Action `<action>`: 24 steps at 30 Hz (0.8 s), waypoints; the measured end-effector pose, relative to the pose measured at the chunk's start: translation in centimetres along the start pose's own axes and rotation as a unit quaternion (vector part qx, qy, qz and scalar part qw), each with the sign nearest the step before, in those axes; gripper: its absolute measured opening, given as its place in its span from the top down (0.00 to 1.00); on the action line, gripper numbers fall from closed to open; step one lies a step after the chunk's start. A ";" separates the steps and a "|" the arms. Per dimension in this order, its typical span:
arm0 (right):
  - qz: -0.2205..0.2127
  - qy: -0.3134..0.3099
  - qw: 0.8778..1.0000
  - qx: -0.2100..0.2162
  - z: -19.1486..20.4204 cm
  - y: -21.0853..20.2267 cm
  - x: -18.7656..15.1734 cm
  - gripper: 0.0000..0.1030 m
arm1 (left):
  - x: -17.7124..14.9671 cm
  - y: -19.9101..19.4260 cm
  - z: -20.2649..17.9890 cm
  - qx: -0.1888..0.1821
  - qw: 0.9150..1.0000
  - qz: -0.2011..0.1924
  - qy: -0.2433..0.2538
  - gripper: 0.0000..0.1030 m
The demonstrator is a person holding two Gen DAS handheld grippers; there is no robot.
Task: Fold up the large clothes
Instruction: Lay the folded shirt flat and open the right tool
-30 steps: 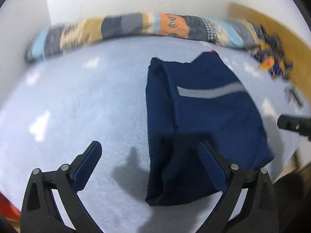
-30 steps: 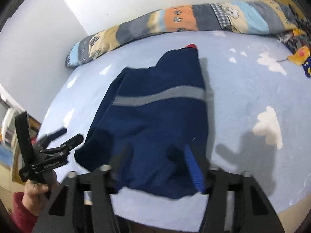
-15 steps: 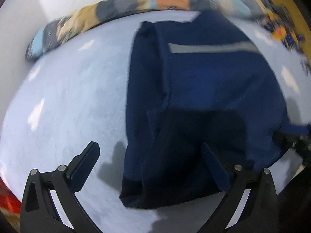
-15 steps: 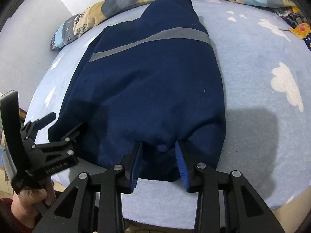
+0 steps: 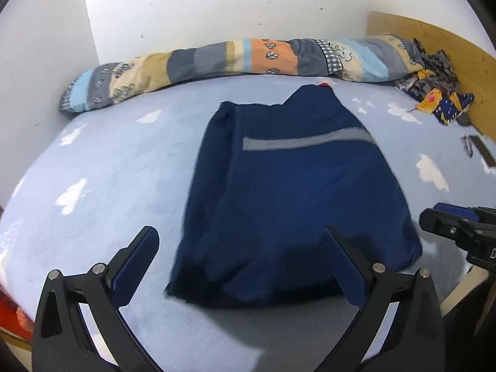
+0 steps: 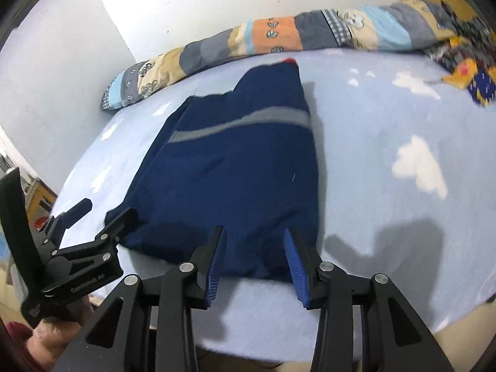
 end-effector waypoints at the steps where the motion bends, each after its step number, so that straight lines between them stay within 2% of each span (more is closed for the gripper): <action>1: 0.000 0.002 1.000 0.004 -0.2 0.3 0.7 0.57 | 0.5 0.6 0.0 0.003 1.000 0.003 -0.002 0.00; 4: 0.006 0.004 1.000 0.006 -0.6 2.4 3.7 0.53 | 1.1 3.4 -0.4 0.007 0.999 0.038 0.014 0.00; 6: 0.027 0.006 1.000 0.010 -0.9 4.7 4.9 0.51 | 0.4 4.5 -0.5 0.032 0.998 0.056 0.026 0.00; 9: 0.099 0.019 0.995 0.022 -1.5 9.1 4.3 0.48 | -1.0 7.1 -0.6 0.024 0.993 0.114 0.014 0.00; 10: 0.104 0.017 0.994 0.014 -1.6 9.7 4.1 0.48 | -1.1 7.1 -0.4 0.019 0.994 0.112 0.002 0.00; 12: 0.088 0.004 0.996 0.011 -1.1 9.5 3.8 0.43 | -0.9 6.9 -0.5 0.021 0.994 0.110 0.004 0.00; 14: 0.060 0.000 0.998 0.005 -0.8 7.9 3.3 0.43 | -0.7 6.1 -0.7 0.024 0.995 0.096 0.005 0.00; 16: 0.041 0.010 0.999 0.024 -0.6 6.4 2.4 0.45 | -0.8 5.1 -0.9 0.015 0.996 0.087 0.000 0.00; 17: 0.030 0.009 0.999 0.018 -0.5 5.4 1.7 0.45 | -0.9 4.8 -1.0 0.012 0.996 0.085 -0.003 0.00; 19: 0.032 0.005 0.999 -0.006 -0.5 4.4 0.2 0.44 | -1.3 3.9 -1.2 0.005 0.997 0.081 -0.007 0.00; 21: 0.018 0.005 1.000 0.005 0.0 3.0 -0.4 0.43 | -2.0 3.2 -1.2 0.007 0.997 0.079 -0.007 0.00; 24: 0.010 -0.031 0.999 -0.020 0.8 1.8 -1.5 0.43 | -2.8 2.3 -1.2 0.011 0.997 0.077 -0.002 0.00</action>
Point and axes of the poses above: each gripper's, at about its wrist camera, not at the fingertips, and y roughly the way its jaws point, z to its left, x to its top, the point moved 5 cm from there along y, roughly the way its jaws point, and after that the axes turned 4 degrees about -y, right-handed, at the moved point
